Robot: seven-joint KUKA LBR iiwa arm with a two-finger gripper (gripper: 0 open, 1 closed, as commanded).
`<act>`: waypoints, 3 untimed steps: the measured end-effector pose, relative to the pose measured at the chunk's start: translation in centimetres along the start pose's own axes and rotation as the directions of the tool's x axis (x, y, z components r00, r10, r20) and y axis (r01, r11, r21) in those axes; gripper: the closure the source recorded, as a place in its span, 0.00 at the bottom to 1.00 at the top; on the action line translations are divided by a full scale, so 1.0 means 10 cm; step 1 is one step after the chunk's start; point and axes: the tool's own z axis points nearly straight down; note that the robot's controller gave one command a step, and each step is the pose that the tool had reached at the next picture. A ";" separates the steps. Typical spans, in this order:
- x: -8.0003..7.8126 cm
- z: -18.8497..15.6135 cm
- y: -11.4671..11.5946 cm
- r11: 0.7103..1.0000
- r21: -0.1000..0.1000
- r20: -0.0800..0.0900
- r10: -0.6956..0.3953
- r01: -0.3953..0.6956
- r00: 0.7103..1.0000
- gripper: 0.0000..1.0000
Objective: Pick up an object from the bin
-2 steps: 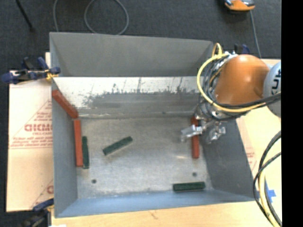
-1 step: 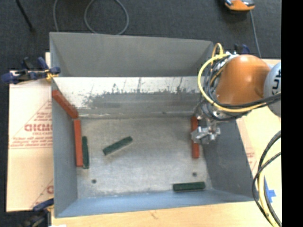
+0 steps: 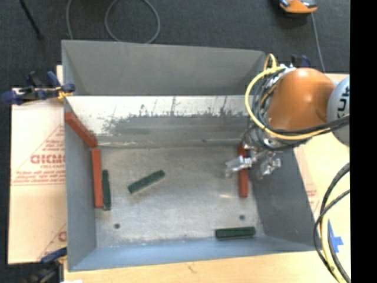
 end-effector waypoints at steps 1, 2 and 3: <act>0.03 0.00 0.00 1.000 0.000 -0.006 -0.001 0.001 1.000 1.00; 0.00 0.00 0.00 1.000 -0.001 0.000 0.001 -0.001 1.000 0.00; 0.03 0.00 0.00 1.000 -0.001 -0.006 0.000 0.000 1.000 1.00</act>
Offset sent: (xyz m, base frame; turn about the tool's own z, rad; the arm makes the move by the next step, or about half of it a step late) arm 0.0000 0.0000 0.0000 0.0000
